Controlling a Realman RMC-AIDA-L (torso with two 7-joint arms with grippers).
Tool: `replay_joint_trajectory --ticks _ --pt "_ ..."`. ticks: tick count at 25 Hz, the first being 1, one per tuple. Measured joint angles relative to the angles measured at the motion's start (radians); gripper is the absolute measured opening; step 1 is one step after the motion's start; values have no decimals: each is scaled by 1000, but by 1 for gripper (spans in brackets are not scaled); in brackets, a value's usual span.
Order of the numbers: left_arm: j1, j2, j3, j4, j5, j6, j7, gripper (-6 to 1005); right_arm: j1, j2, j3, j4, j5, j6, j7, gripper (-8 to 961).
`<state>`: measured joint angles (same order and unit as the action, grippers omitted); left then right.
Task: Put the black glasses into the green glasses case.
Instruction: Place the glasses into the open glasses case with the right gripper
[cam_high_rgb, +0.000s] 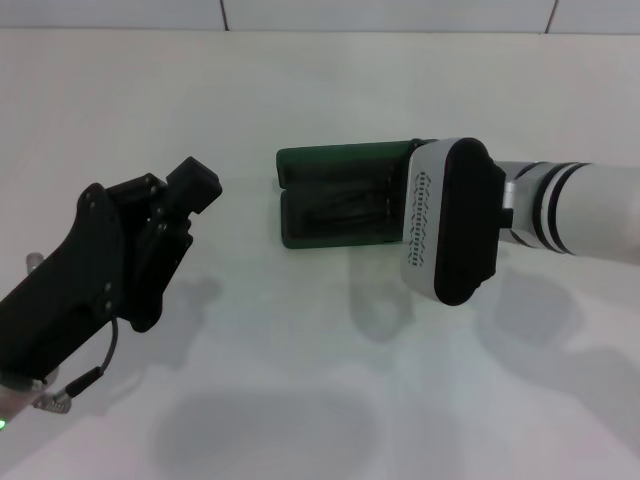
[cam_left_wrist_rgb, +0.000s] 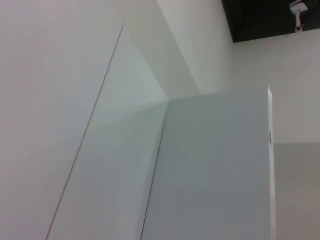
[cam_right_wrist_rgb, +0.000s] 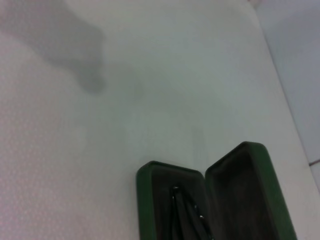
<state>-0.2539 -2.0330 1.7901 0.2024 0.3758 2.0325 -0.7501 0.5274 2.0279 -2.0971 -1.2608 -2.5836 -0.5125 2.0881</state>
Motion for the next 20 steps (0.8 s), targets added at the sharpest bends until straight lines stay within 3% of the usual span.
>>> replay_joint_trajectory --ticks 20 --pt "2 -1 0 -1 0 0 0 40 -9 0 2 -26 5 -47 24 66"
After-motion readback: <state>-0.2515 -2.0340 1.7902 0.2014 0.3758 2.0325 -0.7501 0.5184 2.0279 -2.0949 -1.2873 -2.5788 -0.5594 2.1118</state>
